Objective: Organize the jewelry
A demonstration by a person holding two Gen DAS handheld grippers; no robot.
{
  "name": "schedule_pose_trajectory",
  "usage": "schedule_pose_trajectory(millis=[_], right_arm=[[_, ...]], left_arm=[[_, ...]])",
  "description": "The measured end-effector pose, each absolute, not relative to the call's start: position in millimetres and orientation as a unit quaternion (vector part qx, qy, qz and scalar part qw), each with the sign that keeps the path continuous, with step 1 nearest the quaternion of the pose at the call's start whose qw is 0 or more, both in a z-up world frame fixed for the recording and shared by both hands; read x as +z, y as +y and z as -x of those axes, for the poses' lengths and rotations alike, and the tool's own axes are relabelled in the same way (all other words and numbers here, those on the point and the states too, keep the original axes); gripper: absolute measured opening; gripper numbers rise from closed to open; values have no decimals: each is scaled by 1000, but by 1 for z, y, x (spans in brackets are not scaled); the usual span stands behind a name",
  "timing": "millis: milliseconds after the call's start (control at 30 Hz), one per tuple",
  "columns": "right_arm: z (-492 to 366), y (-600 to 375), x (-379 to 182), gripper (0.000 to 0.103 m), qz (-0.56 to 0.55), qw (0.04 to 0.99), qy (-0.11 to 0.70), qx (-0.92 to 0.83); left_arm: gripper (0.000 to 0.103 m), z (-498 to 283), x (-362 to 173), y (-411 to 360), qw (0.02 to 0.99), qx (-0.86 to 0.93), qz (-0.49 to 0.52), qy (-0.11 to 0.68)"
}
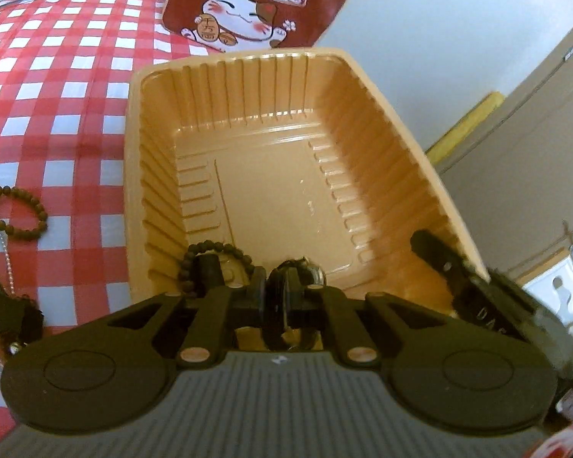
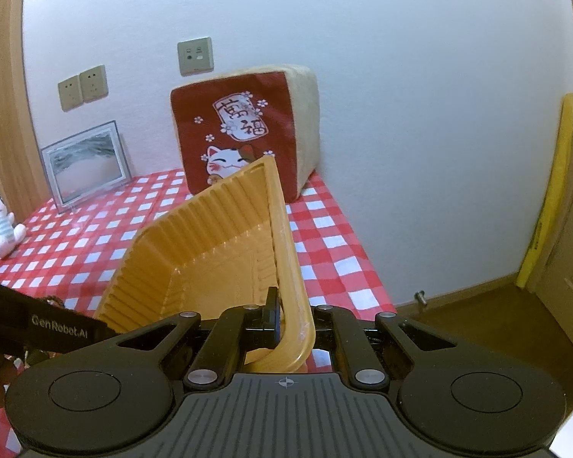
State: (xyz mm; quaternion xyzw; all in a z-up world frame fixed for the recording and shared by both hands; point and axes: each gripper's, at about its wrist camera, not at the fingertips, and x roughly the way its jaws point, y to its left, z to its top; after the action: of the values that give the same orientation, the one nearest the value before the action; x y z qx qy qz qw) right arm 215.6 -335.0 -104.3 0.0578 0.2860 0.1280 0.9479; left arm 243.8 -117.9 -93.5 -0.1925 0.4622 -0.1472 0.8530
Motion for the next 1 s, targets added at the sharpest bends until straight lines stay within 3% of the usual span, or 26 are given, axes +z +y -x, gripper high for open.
schedule_pose_trajectory(millis=[233, 667, 1000], right_arm=[[-215, -337, -106, 7, -57, 947, 290, 127], [-215, -338, -108, 7, -55, 947, 291, 126], [-216, -337, -108, 7, -53, 947, 294, 120]], left_arm=[[17, -224, -71, -102, 872, -150, 183, 429], [18, -151, -87, 28, 891, 24, 112, 440], [18, -170, -99, 61, 901, 24, 47, 431]])
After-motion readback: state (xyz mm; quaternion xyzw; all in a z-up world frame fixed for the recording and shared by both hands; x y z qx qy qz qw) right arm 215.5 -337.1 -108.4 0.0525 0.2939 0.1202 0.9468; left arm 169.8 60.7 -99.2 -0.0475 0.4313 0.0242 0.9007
